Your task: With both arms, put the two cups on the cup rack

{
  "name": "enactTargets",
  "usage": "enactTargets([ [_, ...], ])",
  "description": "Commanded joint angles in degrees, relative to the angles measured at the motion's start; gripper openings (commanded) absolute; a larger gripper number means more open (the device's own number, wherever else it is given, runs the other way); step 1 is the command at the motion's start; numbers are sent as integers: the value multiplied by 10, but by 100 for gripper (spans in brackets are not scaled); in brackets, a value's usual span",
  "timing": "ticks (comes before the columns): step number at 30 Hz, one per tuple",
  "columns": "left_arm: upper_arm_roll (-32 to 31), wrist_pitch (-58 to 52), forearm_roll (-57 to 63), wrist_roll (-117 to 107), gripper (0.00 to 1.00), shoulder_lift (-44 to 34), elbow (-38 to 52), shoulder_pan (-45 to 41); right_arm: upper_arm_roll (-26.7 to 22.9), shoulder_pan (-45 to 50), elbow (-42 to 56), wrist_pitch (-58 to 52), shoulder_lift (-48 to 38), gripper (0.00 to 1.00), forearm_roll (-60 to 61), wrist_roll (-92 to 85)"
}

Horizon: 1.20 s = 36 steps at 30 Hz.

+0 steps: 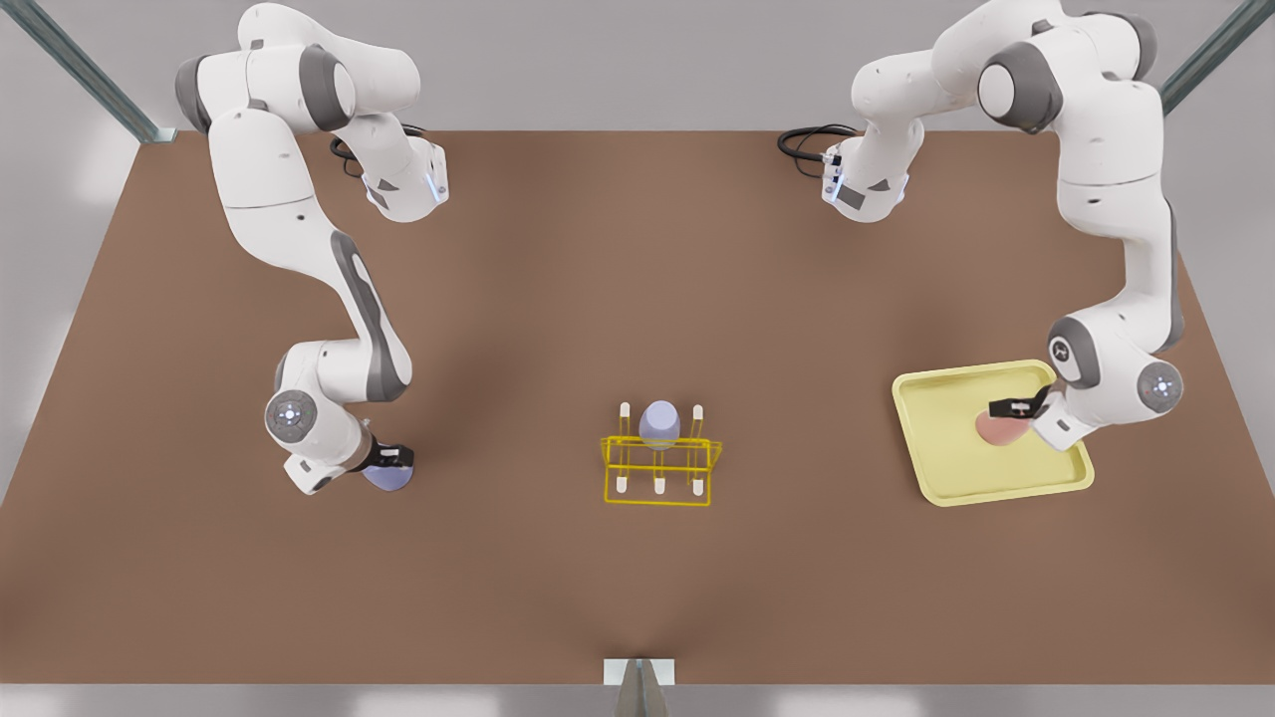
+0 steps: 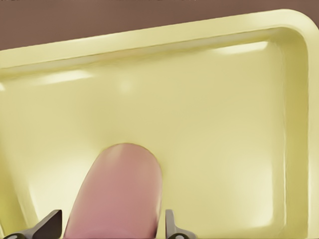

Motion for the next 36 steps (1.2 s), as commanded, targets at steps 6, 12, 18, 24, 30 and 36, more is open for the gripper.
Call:
enactTargets([
  [6,0,34,0,7,88,3,0,-1,0,0,-18,31,-4,100,1,-2],
  [12,0,33,0,7,88,12,1,-3,1,0,-18,36,1,100,1,-2],
  [18,0,25,0,6,83,10,1,-3,1,-1,-16,38,0,82,1,-2],
  [24,-1,-39,0,-54,83,-18,3,-21,1,-1,-11,38,-3,82,1,-3],
  [30,-6,-161,-51,-136,83,-17,71,-38,34,-2,-4,39,-24,81,5,-4],
  [36,-155,-212,-63,-396,83,33,248,-49,106,-2,6,38,-55,81,22,-3],
])
